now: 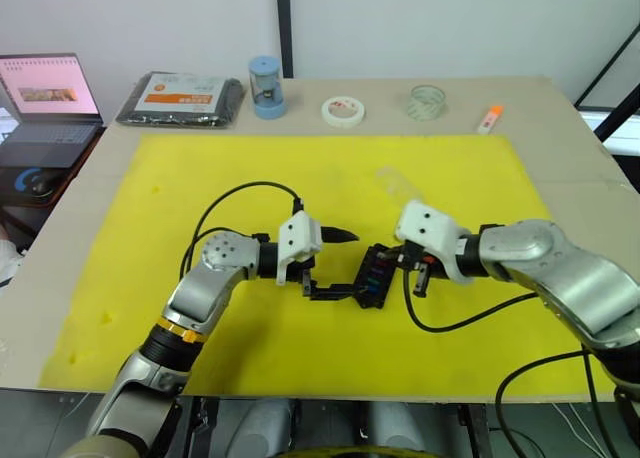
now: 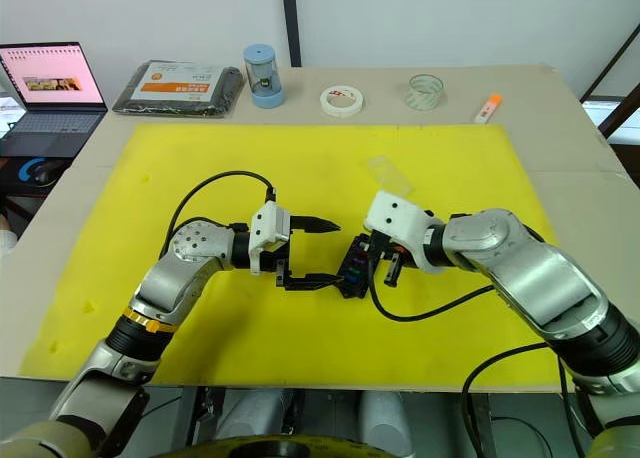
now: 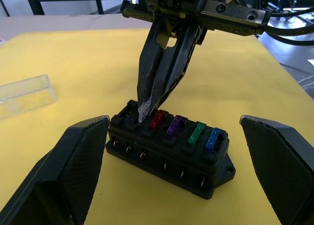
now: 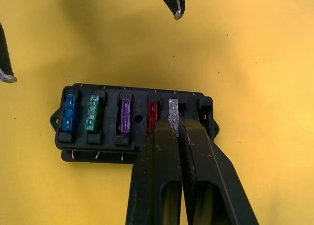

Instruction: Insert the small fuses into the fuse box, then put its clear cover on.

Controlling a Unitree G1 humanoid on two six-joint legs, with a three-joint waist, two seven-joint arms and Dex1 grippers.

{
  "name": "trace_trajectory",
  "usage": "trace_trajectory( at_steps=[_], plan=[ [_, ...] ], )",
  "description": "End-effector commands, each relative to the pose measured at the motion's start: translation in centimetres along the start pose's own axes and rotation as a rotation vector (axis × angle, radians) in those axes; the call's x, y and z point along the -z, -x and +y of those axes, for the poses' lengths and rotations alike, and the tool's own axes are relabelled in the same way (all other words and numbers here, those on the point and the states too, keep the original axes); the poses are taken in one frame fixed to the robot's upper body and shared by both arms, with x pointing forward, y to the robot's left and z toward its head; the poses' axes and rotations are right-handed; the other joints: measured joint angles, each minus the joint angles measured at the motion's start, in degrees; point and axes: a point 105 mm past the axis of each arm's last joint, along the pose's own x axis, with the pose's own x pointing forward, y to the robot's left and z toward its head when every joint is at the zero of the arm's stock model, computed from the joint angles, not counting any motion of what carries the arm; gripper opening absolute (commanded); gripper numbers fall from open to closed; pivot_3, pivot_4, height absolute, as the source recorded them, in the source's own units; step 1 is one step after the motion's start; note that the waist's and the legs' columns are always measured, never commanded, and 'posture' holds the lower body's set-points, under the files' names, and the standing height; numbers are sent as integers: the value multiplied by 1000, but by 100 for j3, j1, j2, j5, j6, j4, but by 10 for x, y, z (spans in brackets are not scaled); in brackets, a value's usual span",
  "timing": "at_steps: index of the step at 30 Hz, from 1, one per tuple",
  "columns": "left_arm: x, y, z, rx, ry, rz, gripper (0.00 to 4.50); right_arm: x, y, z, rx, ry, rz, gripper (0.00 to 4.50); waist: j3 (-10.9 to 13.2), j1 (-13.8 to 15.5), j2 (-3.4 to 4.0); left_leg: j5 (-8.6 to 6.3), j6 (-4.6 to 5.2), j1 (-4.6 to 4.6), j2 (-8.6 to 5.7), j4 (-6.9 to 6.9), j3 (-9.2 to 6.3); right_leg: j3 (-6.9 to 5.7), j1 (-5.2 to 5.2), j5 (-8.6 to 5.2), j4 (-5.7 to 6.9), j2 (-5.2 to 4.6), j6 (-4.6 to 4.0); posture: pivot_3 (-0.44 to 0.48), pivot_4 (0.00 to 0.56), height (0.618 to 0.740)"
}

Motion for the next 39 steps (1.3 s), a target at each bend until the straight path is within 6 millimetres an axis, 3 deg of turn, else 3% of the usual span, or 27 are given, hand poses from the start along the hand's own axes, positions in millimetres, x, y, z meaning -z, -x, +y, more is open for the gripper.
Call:
trace_trajectory(
  at_steps=[1,10,25,39],
  plan=[
    [-8,0,0,1,-41,-12,4470,-1,-1,-1,6,19,-7,0,0,0,0,0,0,0,0,0,0,0,0,0,0,0,0,0,150,740],
    [-9,0,1,-3,-41,-9,4470,8,-4,-5,12,-36,24,0,0,0,0,0,0,2,0,1,0,0,2,0,1,0,0,0,150,740],
    [-9,0,4,-6,-60,-6,4470,-10,16,-14,13,0,-2,0,-1,2,0,0,0,1,-1,1,0,0,2,0,0,0,0,0,150,740],
    [-9,-2,6,-12,-77,-6,4470,-8,11,-12,-2,0,14,0,-1,2,0,0,0,0,0,1,0,-1,1,0,1,-1,0,0,150,740]
  ],
)
